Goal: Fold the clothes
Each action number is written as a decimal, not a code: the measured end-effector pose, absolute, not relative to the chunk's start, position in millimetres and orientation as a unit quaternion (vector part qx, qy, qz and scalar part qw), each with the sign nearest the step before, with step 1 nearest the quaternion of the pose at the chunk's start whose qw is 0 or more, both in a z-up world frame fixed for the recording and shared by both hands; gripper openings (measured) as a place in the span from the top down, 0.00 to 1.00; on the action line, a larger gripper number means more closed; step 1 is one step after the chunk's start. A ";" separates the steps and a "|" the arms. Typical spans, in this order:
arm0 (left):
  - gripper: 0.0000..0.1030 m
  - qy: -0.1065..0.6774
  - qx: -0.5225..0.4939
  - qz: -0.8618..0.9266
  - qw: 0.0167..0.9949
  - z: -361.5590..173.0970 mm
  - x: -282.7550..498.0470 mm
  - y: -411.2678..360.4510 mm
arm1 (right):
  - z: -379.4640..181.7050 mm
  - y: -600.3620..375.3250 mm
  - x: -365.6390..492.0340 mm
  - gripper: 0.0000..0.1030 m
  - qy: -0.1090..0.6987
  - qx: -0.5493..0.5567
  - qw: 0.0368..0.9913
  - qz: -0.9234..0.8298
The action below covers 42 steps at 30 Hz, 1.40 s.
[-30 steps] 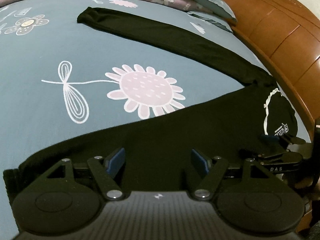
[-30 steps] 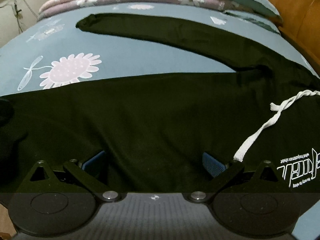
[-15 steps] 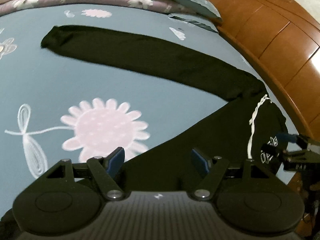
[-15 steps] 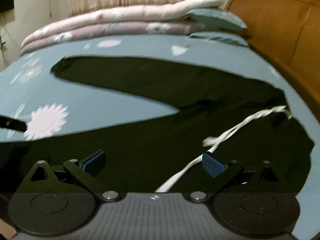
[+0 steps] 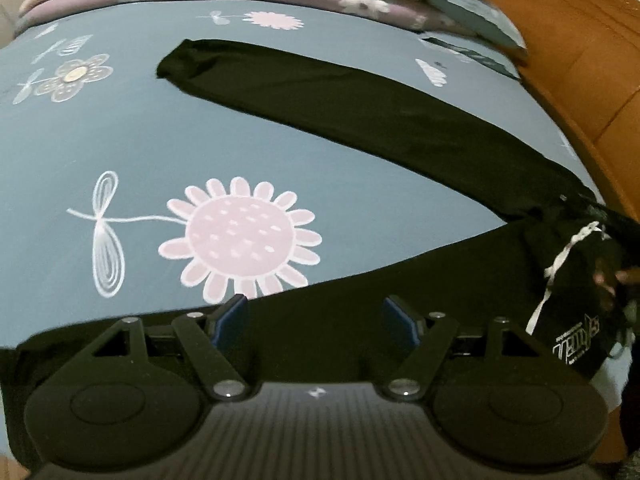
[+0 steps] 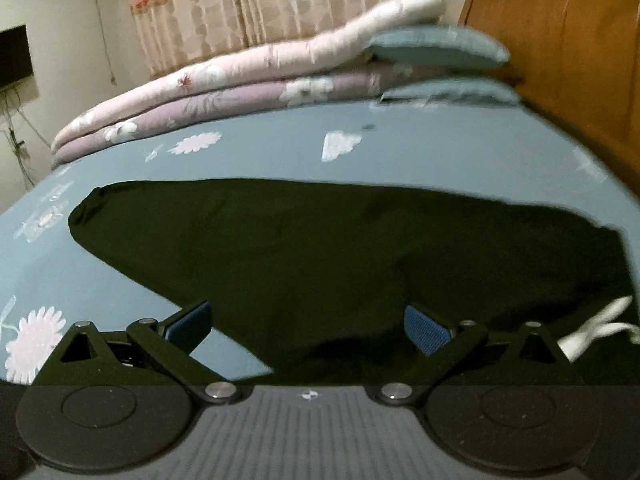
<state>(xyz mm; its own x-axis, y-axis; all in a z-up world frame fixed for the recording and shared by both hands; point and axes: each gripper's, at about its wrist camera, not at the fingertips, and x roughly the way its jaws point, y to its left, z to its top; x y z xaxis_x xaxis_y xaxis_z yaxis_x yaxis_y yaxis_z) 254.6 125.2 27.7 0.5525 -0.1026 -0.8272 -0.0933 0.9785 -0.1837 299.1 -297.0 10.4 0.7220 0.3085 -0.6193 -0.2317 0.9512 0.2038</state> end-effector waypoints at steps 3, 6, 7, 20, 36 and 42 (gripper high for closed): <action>0.28 0.478 -0.101 0.014 0.872 28.4 249.1 119.1 | -14.3 -291.2 324.0 0.00 0.389 0.089 0.902 0.165; 0.28 0.481 -0.100 0.027 0.871 29.9 243.2 115.4 | -26.4 -277.5 327.4 0.00 0.395 0.098 0.893 0.191; 0.28 0.481 -0.099 0.029 0.870 30.8 242.1 114.1 | -24.6 -273.1 324.0 0.00 0.384 0.097 0.893 0.215; 0.27 0.488 -0.082 -0.001 0.869 28.4 265.7 80.4 | -19.8 -327.7 289.2 0.00 0.394 0.140 0.886 0.201; 0.27 0.471 -0.100 -0.011 0.876 41.4 273.2 79.6 | -25.0 -290.4 243.9 0.00 0.436 0.078 0.869 0.219; 0.27 0.462 -0.114 -0.031 0.879 30.8 282.1 94.3 | -27.4 -279.8 241.3 0.00 0.432 0.048 0.880 0.189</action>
<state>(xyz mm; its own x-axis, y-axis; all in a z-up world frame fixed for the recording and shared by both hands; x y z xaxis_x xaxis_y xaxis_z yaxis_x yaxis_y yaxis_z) 282.1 94.3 30.8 0.5717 -0.1591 -0.8049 -0.0513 0.9722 -0.2286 241.3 -279.8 -27.4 0.5548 0.3748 -0.7428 -0.2914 0.9238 0.2484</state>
